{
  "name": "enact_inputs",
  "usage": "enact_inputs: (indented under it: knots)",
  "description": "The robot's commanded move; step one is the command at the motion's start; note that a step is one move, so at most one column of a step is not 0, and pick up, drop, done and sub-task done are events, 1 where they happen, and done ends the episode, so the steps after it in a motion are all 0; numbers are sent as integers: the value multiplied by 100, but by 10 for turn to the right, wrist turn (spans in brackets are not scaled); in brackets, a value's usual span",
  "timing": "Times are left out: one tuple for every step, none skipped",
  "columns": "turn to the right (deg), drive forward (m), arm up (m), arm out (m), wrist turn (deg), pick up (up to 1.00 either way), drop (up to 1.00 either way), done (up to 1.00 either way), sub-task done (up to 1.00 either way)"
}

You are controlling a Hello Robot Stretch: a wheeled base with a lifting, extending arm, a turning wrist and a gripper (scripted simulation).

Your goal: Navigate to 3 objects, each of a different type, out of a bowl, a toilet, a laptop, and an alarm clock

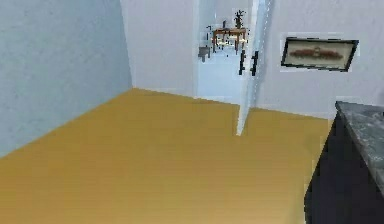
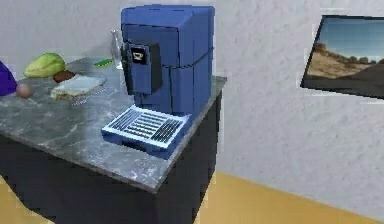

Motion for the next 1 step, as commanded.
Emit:
enact_inputs:
  knots:
    - [0,100,0,0,0,0,0,0,0]
